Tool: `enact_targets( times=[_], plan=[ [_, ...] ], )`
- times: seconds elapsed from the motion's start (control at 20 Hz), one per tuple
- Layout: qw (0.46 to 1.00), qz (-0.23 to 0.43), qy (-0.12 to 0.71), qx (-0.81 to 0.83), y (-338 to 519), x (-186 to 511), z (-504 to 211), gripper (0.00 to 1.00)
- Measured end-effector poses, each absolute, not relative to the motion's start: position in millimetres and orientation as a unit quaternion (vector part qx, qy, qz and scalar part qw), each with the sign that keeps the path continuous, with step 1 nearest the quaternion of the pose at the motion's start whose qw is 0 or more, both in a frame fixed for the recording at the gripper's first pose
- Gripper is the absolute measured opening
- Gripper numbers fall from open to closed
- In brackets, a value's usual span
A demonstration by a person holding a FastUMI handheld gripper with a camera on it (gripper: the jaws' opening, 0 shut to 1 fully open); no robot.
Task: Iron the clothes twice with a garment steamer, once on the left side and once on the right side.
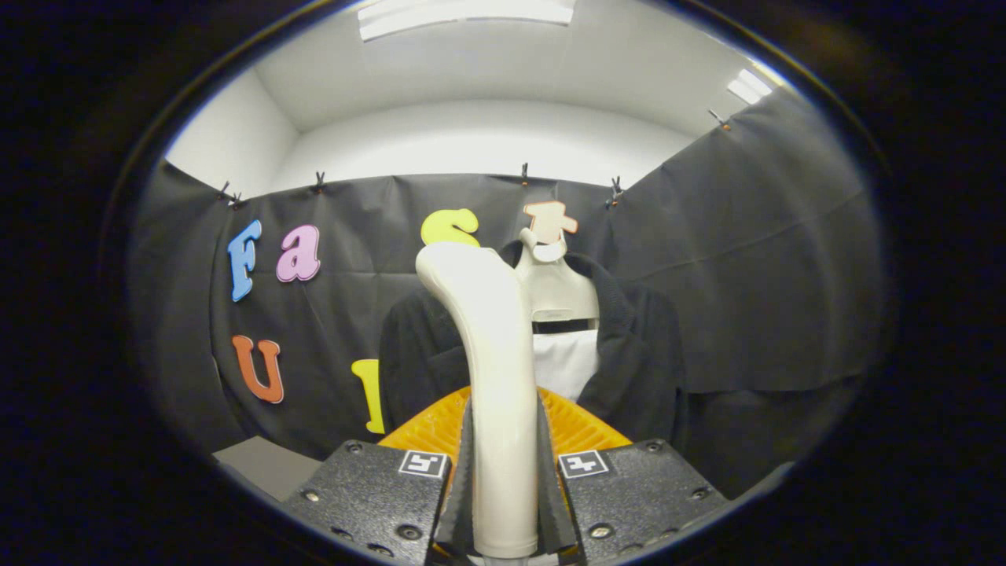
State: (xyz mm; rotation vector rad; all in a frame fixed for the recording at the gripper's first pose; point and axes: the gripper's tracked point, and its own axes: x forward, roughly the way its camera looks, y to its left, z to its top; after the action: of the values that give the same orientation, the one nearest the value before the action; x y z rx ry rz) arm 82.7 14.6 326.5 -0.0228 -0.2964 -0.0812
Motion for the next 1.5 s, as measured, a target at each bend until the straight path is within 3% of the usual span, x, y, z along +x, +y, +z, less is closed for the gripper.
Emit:
enact_targets(
  times=[0.7, 1.5],
  plan=[
    [0.985, -0.061, -0.155, -0.052, 18.4, 117.2, 293.9, 0.39],
    [0.991, -0.077, -0.084, -0.068, 4.2, 116.1, 202.7, 0.39]
  ],
)
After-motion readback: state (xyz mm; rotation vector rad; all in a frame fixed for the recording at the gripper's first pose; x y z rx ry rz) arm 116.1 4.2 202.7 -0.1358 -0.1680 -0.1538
